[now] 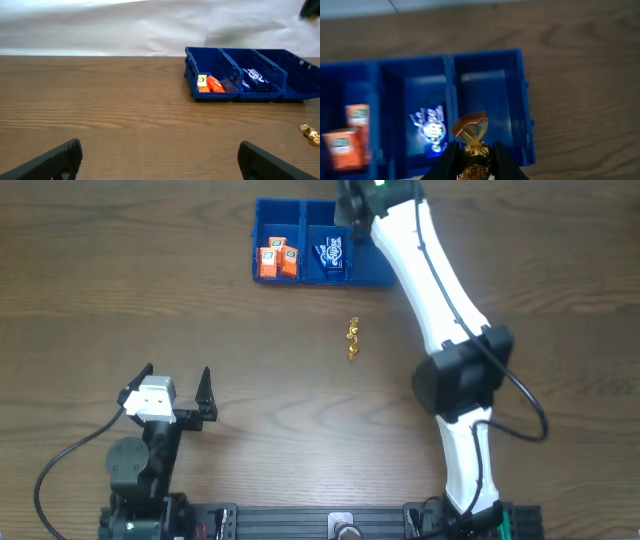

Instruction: Sort Candies Into Trays

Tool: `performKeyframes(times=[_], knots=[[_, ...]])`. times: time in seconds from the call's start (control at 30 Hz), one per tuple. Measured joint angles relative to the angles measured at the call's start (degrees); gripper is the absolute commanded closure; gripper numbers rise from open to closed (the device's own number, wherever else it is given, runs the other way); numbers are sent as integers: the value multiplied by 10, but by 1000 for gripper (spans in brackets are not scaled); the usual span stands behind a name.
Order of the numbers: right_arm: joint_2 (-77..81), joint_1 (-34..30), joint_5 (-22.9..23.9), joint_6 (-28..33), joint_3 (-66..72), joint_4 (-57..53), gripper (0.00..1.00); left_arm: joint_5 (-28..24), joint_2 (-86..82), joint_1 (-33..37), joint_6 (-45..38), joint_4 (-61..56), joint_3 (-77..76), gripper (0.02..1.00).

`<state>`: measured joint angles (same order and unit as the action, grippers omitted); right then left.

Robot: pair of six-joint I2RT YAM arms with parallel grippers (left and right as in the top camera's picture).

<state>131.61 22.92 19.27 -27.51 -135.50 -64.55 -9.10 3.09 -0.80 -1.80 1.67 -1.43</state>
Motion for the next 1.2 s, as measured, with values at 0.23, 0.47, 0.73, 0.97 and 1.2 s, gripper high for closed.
performKeyframes(times=[0.23,0.47,0.73,0.97,1.2], knots=[[57,-16,-6,0,7,1,965,0,0,0,0,0,0,20],[57,-23,-6,0,18,1,963,0,0,0,0,0,0,20],[57,-23,-8,0,21,43,956,0,0,0,0,0,0,20],[57,-23,8,0,25,75,936,0,0,0,0,0,0,20],[57,-23,35,5,25,103,121,0,0,0,0,0,0,20]])
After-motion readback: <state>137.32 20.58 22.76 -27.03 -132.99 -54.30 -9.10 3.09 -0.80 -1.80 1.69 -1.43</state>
